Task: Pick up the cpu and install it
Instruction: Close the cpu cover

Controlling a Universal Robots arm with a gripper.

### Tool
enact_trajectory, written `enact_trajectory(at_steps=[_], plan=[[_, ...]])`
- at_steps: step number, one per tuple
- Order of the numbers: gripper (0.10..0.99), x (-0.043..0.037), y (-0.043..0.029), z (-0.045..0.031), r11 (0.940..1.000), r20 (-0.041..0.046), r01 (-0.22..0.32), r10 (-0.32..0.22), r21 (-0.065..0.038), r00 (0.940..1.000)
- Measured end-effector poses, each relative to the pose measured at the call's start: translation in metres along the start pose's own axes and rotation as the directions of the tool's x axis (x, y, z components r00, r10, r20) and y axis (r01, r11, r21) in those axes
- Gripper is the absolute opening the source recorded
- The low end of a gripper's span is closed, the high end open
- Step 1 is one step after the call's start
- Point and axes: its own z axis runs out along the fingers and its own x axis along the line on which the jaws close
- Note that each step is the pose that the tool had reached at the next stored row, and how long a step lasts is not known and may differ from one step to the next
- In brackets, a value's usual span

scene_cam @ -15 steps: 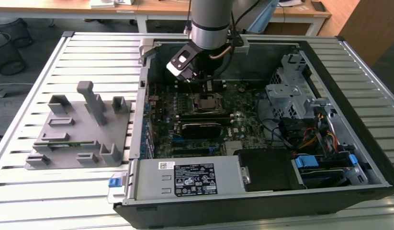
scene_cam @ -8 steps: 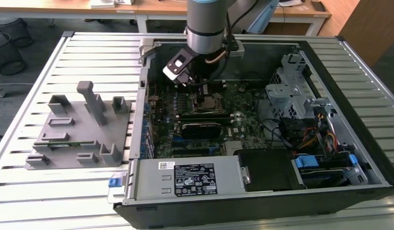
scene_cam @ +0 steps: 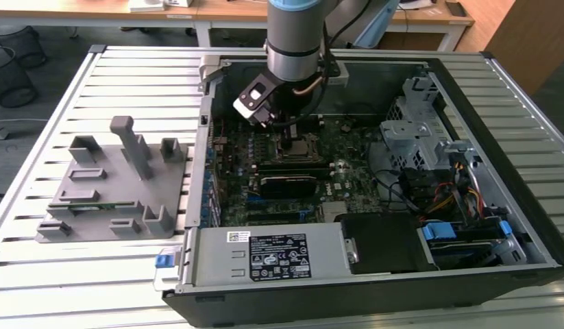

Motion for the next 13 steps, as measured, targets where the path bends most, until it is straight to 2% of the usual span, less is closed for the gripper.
enact_trajectory(at_steps=[6, 13], plan=[[0.106, -0.0002, -0.0002, 0.0049, 1.0, 0.0008, 0.0, 0.0, 0.001, 1.0], [0.106, -0.0002, 0.0034, 0.0055, 1.0, -0.0025, 0.0, 0.0, 0.0, 1.0]])
